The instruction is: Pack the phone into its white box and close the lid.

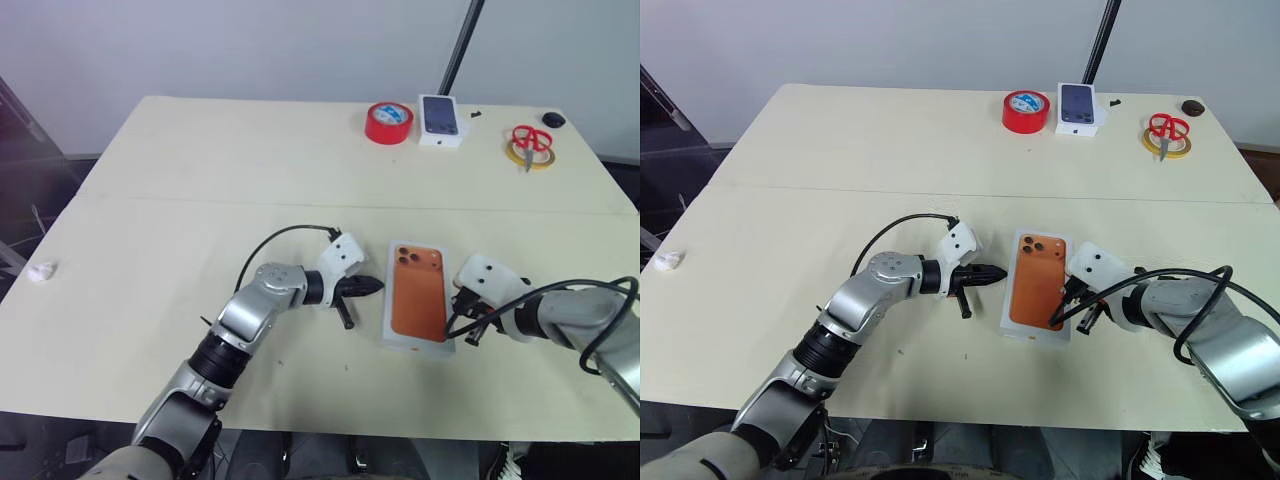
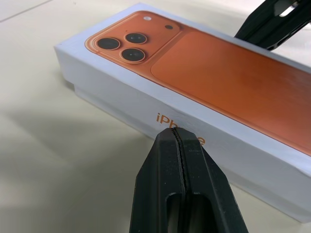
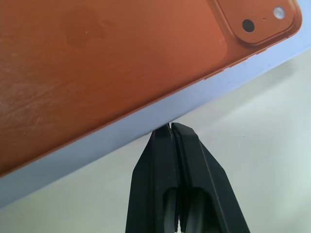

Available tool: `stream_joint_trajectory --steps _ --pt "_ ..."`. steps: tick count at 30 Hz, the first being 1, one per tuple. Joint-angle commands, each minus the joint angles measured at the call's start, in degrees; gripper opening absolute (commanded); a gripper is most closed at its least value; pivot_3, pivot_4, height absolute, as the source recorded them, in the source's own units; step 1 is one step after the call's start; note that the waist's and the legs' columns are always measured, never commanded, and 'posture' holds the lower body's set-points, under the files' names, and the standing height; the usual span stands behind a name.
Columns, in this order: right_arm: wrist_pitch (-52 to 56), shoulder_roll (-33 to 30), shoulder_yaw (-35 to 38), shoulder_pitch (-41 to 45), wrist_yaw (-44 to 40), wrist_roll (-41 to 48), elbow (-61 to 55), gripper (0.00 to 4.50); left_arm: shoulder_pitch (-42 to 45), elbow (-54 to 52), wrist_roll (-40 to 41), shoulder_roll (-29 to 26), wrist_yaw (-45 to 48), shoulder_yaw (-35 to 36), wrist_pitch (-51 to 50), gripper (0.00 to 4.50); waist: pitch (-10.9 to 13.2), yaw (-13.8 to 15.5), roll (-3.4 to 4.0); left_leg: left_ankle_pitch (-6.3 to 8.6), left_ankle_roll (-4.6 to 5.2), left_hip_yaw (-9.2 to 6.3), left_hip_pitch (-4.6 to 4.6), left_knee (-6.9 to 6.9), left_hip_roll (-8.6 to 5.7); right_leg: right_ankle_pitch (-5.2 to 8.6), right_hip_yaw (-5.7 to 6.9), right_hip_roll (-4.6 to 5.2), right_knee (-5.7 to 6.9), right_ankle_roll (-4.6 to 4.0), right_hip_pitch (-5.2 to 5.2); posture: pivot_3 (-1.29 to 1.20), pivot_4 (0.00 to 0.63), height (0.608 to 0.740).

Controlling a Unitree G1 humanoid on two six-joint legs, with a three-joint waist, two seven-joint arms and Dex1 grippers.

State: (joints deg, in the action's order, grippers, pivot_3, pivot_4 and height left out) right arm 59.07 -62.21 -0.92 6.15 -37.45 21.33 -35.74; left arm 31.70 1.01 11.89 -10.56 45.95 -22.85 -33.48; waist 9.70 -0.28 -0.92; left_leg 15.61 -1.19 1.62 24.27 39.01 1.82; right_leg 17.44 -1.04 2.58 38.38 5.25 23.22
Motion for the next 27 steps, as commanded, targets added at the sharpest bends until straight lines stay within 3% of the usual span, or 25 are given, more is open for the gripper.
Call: stream_joint_trajectory --steps 1,27 --pt "-0.67 -0.19 2.17 -0.31 -0.65 0.14 -2.80 0.06 0.07 -3.28 0.60 0.20 0.86 -0.57 0.10 0.00 0.00 0.01 0.00 0.00 0.00 0.00 0.00 0.00 0.00 0.00 0.00 0.00 0.00 0.00 0.00 0.00 0.150 0.718" --pt "-2.29 -2.63 5.30 -2.55 -3.03 -1.13 -1.52 0.06 -0.94 -2.72 -0.80 -0.81 0.61 -1.50 0.30 0.00 0.00 -0.02 0.00 0.00 0.01 -0.01 0.00 0.02 0.00 0.00 0.00 0.00 0.02 0.00 0.00 0.00 0.150 0.718"
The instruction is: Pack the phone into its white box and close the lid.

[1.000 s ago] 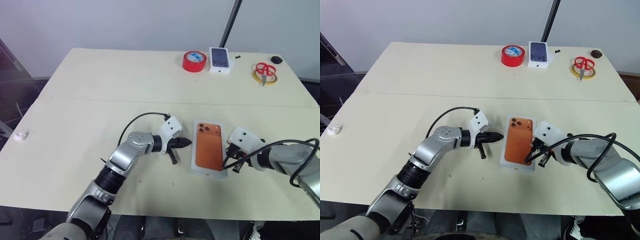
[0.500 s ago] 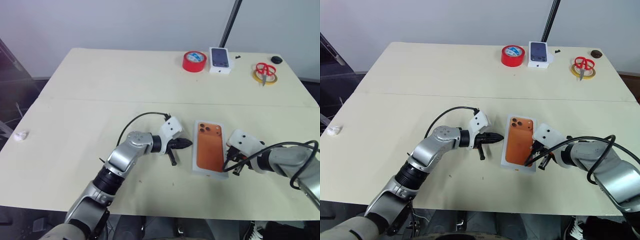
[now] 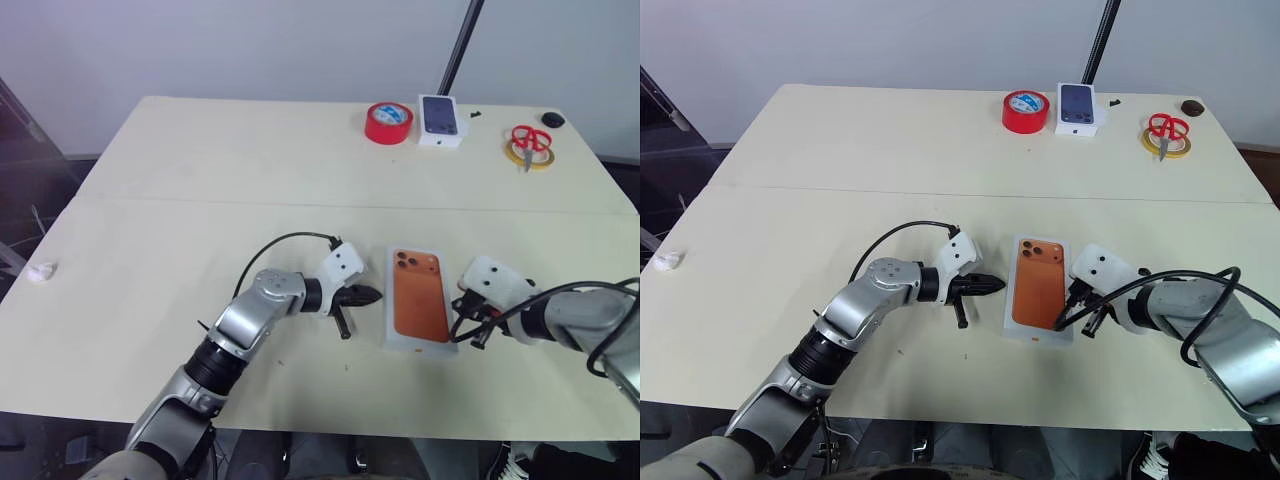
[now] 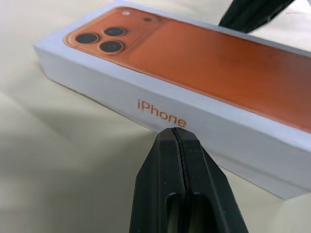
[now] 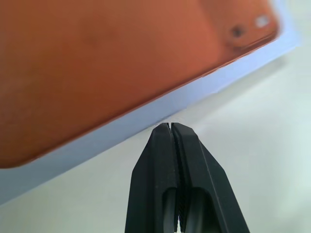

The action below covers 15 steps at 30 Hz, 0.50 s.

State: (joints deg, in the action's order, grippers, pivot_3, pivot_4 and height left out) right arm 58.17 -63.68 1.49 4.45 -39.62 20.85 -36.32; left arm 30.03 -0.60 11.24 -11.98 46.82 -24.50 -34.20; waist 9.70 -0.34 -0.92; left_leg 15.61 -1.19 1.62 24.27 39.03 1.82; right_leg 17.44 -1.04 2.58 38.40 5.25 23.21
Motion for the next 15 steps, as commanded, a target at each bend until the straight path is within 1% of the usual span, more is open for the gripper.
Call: stream_joint_trajectory --steps 1,7,12,15 --pt "-1.64 -1.42 3.26 -1.21 -1.16 -0.67 -1.02 0.06 0.75 -1.07 -0.17 0.60 -0.24 0.19 1.08 0.00 0.00 0.09 0.00 0.00 0.00 0.00 0.00 0.00 0.00 0.00 0.00 0.00 0.00 0.00 0.00 0.00 0.150 0.718" --pt "-3.76 -3.10 7.48 -2.86 -3.90 -0.39 -0.42 0.06 0.85 -1.04 0.21 -0.14 -0.27 1.63 1.26 0.00 0.00 0.08 0.01 0.00 0.00 0.00 0.00 0.01 0.00 0.00 0.00 0.00 0.01 0.00 -0.01 0.00 0.150 0.718" --pt "-8.15 -3.82 14.00 -6.80 -9.40 0.56 -0.89 0.06 1.73 -1.97 3.18 -0.22 -0.56 6.23 -0.09 0.00 0.00 0.18 0.01 0.00 0.01 0.00 0.00 0.01 0.00 0.00 0.01 -0.02 0.01 0.00 -0.01 0.00 0.150 0.718" --pt "-10.14 -2.72 17.58 -9.27 -13.00 2.43 -2.50 0.06 3.15 -1.97 4.04 0.53 -0.68 7.35 -0.38 0.00 0.00 0.68 0.01 0.01 0.01 0.00 -0.01 0.03 -0.01 0.00 0.01 -0.01 0.00 0.01 -0.03 0.00 0.150 0.718"
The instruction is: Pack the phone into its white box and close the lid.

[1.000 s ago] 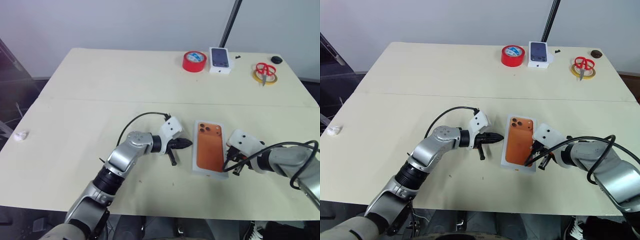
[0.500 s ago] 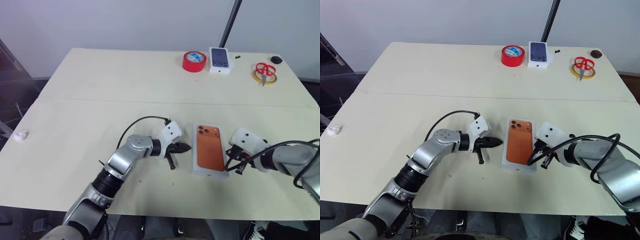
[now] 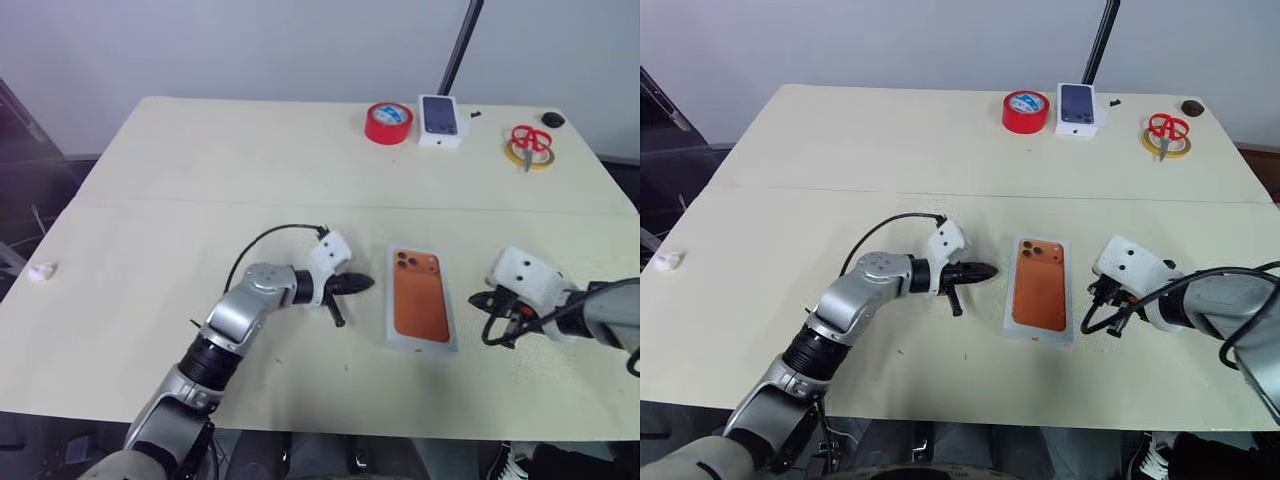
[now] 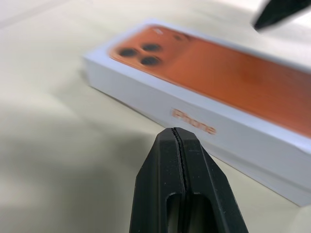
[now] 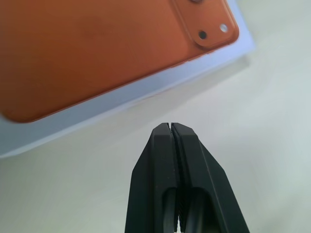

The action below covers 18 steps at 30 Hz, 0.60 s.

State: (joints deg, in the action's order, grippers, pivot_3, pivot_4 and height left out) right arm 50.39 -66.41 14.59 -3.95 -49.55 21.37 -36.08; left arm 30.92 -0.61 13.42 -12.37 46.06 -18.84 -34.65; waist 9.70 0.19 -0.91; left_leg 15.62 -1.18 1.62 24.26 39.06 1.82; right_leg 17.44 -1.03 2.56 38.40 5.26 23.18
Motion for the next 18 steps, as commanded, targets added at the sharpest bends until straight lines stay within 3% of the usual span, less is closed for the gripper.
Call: stream_joint_trajectory --steps 1,7,18 --pt "-2.21 0.52 5.31 -1.31 -3.96 3.12 -3.61 0.06 2.76 -1.76 1.96 1.30 0.04 1.68 0.15 0.00 0.00 0.34 0.00 0.00 0.00 0.00 0.00 0.01 0.00 0.00 0.00 0.00 0.00 0.00 0.00 0.00 0.150 0.718" --pt "-0.11 3.13 3.50 -3.22 -3.48 6.48 -8.48 0.06 6.01 2.84 -0.90 4.74 -0.57 -2.39 2.08 0.00 0.00 0.59 0.00 0.02 0.04 0.00 0.00 0.06 -0.03 0.00 0.01 0.02 -0.06 0.01 -0.08 0.00 0.150 0.718" --pt "-0.98 3.53 -6.58 -9.67 3.08 -0.04 -8.57 0.06 5.92 9.12 -7.12 5.16 1.34 -9.40 5.98 0.00 -0.08 0.52 -0.06 0.05 0.09 -0.02 -0.23 0.06 -0.05 0.01 0.02 -0.03 -0.13 0.02 -0.33 0.00 0.150 0.718"
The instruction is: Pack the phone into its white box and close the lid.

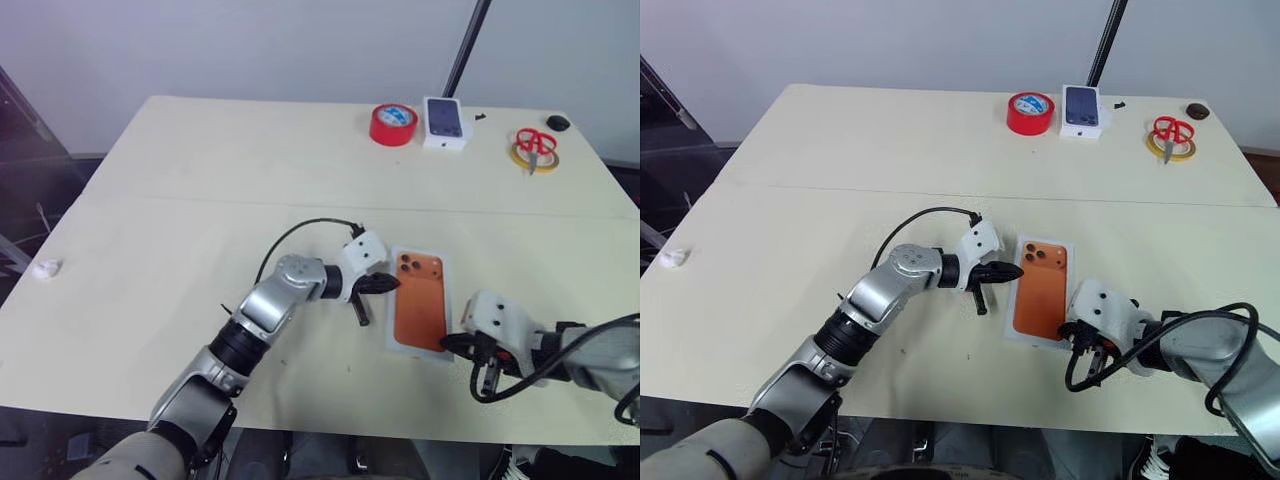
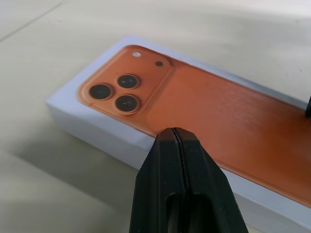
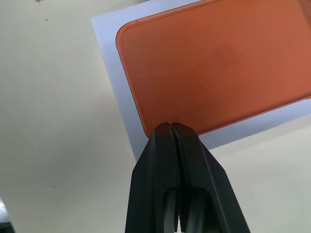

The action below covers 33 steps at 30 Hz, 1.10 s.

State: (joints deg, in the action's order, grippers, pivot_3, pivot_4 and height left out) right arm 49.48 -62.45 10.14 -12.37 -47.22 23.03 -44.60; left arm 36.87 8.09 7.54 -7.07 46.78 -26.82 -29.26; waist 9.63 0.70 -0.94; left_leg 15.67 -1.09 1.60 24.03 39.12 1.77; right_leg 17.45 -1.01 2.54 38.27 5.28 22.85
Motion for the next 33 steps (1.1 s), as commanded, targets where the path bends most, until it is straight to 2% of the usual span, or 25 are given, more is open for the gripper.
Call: stream_joint_trajectory --steps 1,4,9,15,21,25,33 --pt "-0.20 -0.31 -2.33 -1.23 0.95 -1.90 0.01 0.06 -0.20 0.53 -1.39 -0.21 0.66 -1.35 0.68 0.00 -0.03 0.00 -0.05 0.04 0.06 -0.01 -0.18 -0.01 0.00 0.01 0.02 -0.01 -0.06 0.00 -0.19 0.00 0.150 0.718" --pt "-0.80 0.86 -1.59 0.20 1.57 -1.54 0.19 0.06 -0.91 -0.58 -0.68 -0.79 0.35 0.84 0.58 0.00 -0.03 -0.04 -0.07 0.11 0.17 0.00 -0.56 -0.07 0.02 0.05 0.02 -0.01 -0.16 0.04 -0.61 0.00 0.150 0.718" --pt "-2.13 6.86 3.04 7.69 5.13 -0.04 3.64 0.06 -3.16 -5.36 2.81 -4.71 -0.54 9.24 0.58 0.00 -0.03 -0.69 -0.03 0.11 0.17 0.04 -0.56 -0.10 0.06 0.04 -0.05 -0.02 -0.06 0.04 -0.49 0.00 0.150 0.718" --pt "-7.61 13.76 7.75 17.40 8.45 0.21 16.01 0.06 -11.85 -16.27 8.53 -16.64 -2.17 25.64 -2.83 0.00 -0.02 -1.35 -0.02 0.10 0.15 0.04 -0.55 -0.14 0.11 0.05 -0.05 0.04 -0.02 0.05 -0.45 0.00 0.150 0.718" --pt "-9.68 17.46 8.01 23.95 7.31 3.07 23.89 0.06 -21.56 -19.15 11.98 -25.52 -4.00 39.63 -3.59 0.00 0.00 -1.25 -0.01 0.10 0.15 0.08 -0.55 -0.18 0.08 0.05 -0.04 0.16 -0.02 0.06 -0.44 0.00 0.150 0.718" --pt "-11.86 18.32 4.76 26.02 6.38 1.70 28.27 0.06 -25.93 -19.53 12.77 -28.29 -5.00 44.35 -2.92 0.00 0.00 -1.06 -0.01 0.11 0.14 0.08 -0.54 -0.19 0.07 0.05 -0.01 0.29 -0.05 0.06 -0.46 0.00 0.150 0.718" --pt "-16.53 21.34 1.52 26.12 6.02 0.34 33.05 0.06 -30.56 -22.10 14.37 -28.02 -8.47 46.43 -3.86 0.00 0.00 -1.37 -0.01 0.11 0.14 0.11 -0.54 -0.23 0.08 0.05 0.00 0.36 -0.04 0.05 -0.41 0.00 0.150 0.718"
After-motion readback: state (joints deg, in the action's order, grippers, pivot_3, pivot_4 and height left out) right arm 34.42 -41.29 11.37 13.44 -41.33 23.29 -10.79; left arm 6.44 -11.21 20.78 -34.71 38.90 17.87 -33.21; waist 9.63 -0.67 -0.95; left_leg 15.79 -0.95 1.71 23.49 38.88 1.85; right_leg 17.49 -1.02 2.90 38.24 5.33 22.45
